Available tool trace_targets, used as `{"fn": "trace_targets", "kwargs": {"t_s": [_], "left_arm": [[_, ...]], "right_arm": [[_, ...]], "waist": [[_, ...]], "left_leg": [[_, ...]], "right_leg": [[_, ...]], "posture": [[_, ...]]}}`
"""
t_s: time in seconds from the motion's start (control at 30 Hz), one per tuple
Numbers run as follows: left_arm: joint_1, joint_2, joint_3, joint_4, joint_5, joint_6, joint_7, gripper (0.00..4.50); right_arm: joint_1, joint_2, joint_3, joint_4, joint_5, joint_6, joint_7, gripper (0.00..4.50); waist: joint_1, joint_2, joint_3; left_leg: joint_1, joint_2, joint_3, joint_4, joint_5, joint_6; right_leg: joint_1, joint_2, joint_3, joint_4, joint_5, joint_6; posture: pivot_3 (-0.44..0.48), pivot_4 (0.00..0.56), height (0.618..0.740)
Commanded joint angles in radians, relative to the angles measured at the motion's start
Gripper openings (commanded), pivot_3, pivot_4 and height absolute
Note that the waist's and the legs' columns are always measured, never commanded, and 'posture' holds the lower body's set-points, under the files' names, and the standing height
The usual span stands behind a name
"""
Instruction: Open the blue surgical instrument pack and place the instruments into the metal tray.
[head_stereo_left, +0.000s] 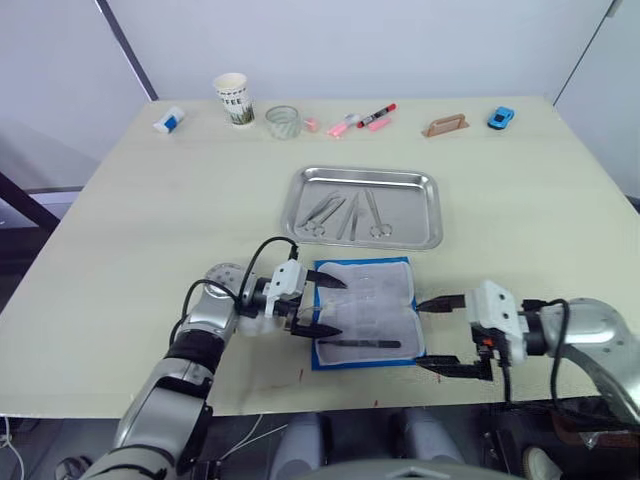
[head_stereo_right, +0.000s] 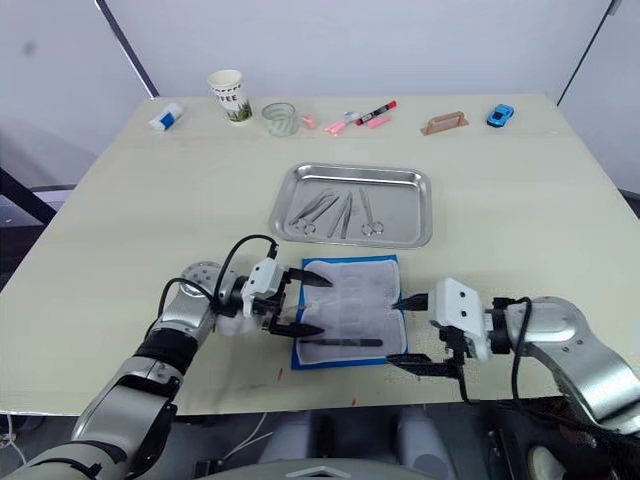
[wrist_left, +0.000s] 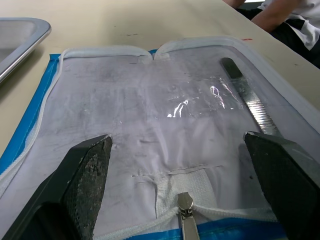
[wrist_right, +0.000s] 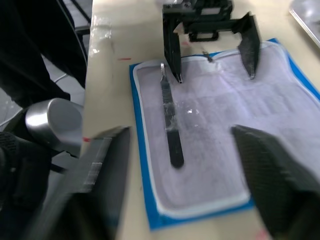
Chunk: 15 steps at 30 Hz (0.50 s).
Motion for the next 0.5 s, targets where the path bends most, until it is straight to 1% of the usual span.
{"fn": "trace_targets", "kwargs": {"t_s": [0.03,0.23,0.5], "left_arm": [[0.040,0.017,-0.023,0.020,0.011,0.027,-0.055,4.50],[0.037,0.012,-0.023,0.009,0.017,0.042,-0.049,4.50],[0.027,0.004,-0.026,-0.002,0.024,0.063,-0.036,4.50]], "right_arm": [[-0.060,0.052,0.069,0.050,-0.074,-0.030,-0.036,2.99],[-0.086,0.093,0.125,0.103,-0.141,-0.052,-0.059,2.99],[-0.060,0.111,0.166,0.123,-0.201,-0.089,-0.076,2.99]], "waist": [[0.001,0.000,0.000],[0.002,-0.001,0.001],[0.006,-0.001,0.001]], "left_leg": [[0.000,0.000,0.000,0.000,0.000,0.000],[0.000,0.000,0.001,0.000,0.000,0.000],[0.000,0.000,0.001,0.001,0.000,0.000]], "right_leg": [[0.000,0.000,0.000,0.000,0.000,0.000],[0.000,0.000,0.001,0.000,0.000,0.000],[0.000,0.000,0.001,0.001,0.000,0.000]], "posture": [[0.000,0.150,0.740],[0.000,0.150,0.740],[0.000,0.150,0.740]]}}
